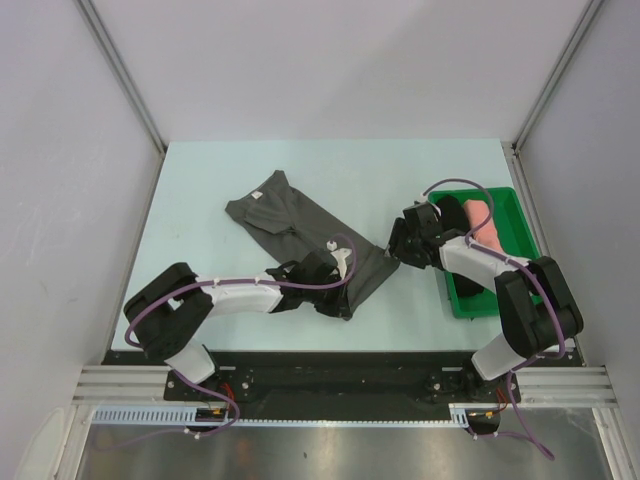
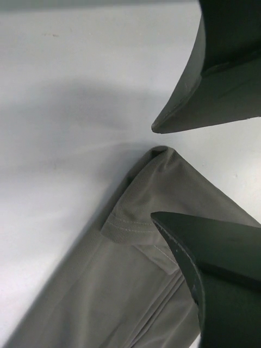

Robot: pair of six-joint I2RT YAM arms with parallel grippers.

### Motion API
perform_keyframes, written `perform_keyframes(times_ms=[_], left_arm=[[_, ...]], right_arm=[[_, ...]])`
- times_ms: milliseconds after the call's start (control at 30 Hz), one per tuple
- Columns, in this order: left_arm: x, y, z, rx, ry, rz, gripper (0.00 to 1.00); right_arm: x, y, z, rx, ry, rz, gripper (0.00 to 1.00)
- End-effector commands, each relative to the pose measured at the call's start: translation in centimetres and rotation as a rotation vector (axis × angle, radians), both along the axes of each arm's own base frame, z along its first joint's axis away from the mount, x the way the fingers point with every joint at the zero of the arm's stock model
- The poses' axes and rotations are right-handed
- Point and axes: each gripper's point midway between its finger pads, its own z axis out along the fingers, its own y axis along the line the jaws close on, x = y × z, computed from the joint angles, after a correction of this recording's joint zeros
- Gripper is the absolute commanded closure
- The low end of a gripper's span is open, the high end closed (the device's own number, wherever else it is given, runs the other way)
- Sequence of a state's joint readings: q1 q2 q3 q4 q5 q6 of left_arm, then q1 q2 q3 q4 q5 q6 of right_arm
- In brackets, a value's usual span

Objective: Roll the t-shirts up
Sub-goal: Roll the T-shirt to the center of the board.

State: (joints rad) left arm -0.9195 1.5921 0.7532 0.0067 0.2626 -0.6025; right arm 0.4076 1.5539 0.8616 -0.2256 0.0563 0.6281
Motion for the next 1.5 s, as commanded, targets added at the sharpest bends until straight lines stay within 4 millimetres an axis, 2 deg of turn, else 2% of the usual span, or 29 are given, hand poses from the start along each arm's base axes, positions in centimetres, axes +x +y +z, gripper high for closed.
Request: perform_keyframes(times_ms=[0, 133, 300, 333, 400, 467, 533, 633, 667, 700, 733, 767, 833, 867, 967, 1133, 1267, 1467], left_arm=[[0.2, -0.8, 1.7, -0.066, -0.024, -0.015, 1.00], [0.2, -0.7, 1.8, -0.069, -0.026, -0.019, 1.00], [0.0, -0.7, 1.9, -0.070, -0.030, -0.034, 1.00], [0.0, -0.6, 1.9, -0.071, -0.035, -0.038, 1.00], [0.0, -0.5, 1.9, -0.067, -0.043, -0.042, 0.99], [0.1, -0.3, 1.9, -0.060, -0.058, -0.043, 0.95], [0.6, -0.1, 2.1, -0.044, -0.090, -0.035, 0.89], [1.6, 0.1, 2.7, -0.010, -0.140, -0.018, 0.74], [1.8, 0.0, 2.9, 0.001, -0.159, -0.013, 0.68], [2.4, -0.4, 3.8, 0.000, -0.186, -0.008, 0.57], [2.8, -0.2, 3.8, 0.033, -0.216, 0.001, 0.54], [3.1, -1.0, 4.7, 0.032, -0.244, -0.008, 0.52], [3.8, -1.1, 5.1, 0.088, -0.299, 0.002, 0.45], [3.7, -2.4, 6.0, 0.080, -0.316, -0.022, 0.44], [5.1, -3.7, 6.6, 0.133, -0.389, 0.001, 0.42], [6.1, -5.6, 5.5, 0.182, -0.427, -0.020, 0.39], [6.7, -5.9, 3.5, 0.232, -0.443, -0.010, 0.39], [6.8, -6.1, 1.9, 0.240, -0.463, 0.001, 0.43]], right_arm=[[0.1, -0.6, 0.3, -0.002, -0.036, -0.002, 0.34], [-0.1, 0.1, -0.6, 0.033, -0.018, 0.010, 0.35], [0.7, 0.2, -1.3, 0.066, -0.021, -0.016, 0.43], [0.8, 0.3, -1.4, 0.066, -0.022, -0.018, 0.50], [1.1, 0.3, -1.5, 0.076, -0.024, -0.030, 0.56], [0.8, 0.6, -1.6, 0.094, -0.001, -0.021, 0.70], [0.8, 0.3, -1.4, 0.095, 0.008, -0.040, 0.83], [0.7, -0.1, -1.2, 0.081, 0.030, -0.063, 0.89], [0.3, -0.2, -1.3, 0.073, 0.048, -0.062, 0.90], [0.3, -0.3, -1.4, 0.070, 0.059, -0.065, 0.92], [0.4, -0.2, -1.1, 0.074, 0.062, -0.071, 0.94], [0.2, -0.3, -1.1, 0.071, 0.073, -0.074, 0.94], [0.4, -0.2, -1.0, 0.076, 0.082, -0.087, 0.95], [0.4, -0.3, -0.9, 0.077, 0.085, -0.093, 0.95], [0.6, -0.2, -0.6, 0.083, 0.089, -0.102, 0.96], [0.8, -0.1, -0.5, 0.082, 0.108, -0.112, 0.96], [0.9, 0.1, -0.4, 0.090, 0.125, -0.123, 0.96], [1.1, 0.3, -0.6, 0.096, 0.147, -0.133, 0.99]])
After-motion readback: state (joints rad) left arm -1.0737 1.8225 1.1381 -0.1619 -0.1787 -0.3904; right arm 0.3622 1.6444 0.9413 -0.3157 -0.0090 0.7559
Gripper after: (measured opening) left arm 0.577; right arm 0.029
